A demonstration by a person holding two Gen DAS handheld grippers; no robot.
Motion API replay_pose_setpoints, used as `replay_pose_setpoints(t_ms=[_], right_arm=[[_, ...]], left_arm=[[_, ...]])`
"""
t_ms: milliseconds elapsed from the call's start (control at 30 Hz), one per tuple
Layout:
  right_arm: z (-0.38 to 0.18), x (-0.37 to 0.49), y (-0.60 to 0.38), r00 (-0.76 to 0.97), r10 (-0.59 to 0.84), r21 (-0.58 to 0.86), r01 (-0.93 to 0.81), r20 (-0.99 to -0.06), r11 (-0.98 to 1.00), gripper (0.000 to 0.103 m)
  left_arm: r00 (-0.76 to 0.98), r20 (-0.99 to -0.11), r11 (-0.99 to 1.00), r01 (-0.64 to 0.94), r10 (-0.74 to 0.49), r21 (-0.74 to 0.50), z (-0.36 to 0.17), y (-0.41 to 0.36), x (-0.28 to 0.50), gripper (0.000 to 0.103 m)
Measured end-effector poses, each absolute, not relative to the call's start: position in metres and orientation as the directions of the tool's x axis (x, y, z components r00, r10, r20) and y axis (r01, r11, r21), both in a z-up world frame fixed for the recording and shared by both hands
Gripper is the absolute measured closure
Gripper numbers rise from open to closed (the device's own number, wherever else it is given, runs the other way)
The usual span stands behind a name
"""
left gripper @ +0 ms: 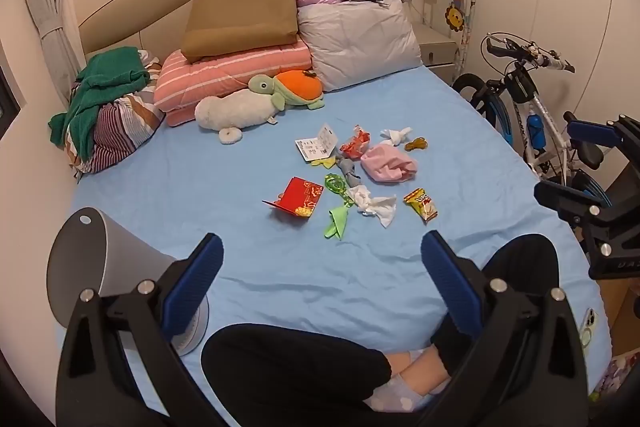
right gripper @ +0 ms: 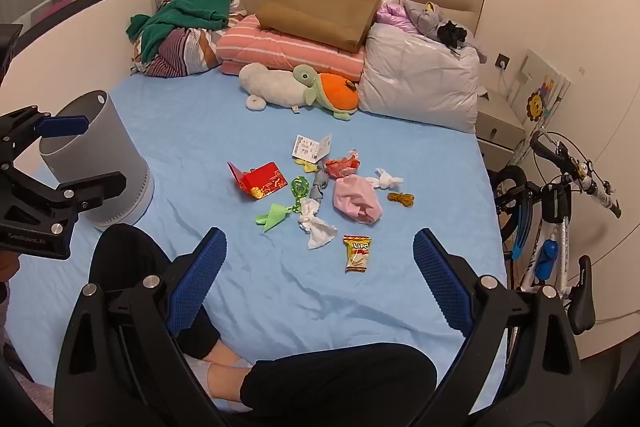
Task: Collect trash
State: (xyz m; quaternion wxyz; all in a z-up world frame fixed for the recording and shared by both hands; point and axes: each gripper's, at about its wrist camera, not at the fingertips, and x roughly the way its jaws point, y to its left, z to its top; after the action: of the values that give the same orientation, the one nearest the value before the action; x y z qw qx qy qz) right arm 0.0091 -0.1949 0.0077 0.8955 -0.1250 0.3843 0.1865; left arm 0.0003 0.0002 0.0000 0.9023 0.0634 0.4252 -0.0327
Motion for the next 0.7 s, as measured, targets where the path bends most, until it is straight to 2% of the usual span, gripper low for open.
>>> replay_pose_setpoints(t_ms=[700], right_arm=[[0.0094,0.0056,-0.1985,0.636,0.243,-0.075,-0.429,-0.733,0.9,0.012]], left_arm=[[0.647,-0.762,0.989,0.111,-0.001,0.093,0.0046,-0.004,-0.0028,0.004]])
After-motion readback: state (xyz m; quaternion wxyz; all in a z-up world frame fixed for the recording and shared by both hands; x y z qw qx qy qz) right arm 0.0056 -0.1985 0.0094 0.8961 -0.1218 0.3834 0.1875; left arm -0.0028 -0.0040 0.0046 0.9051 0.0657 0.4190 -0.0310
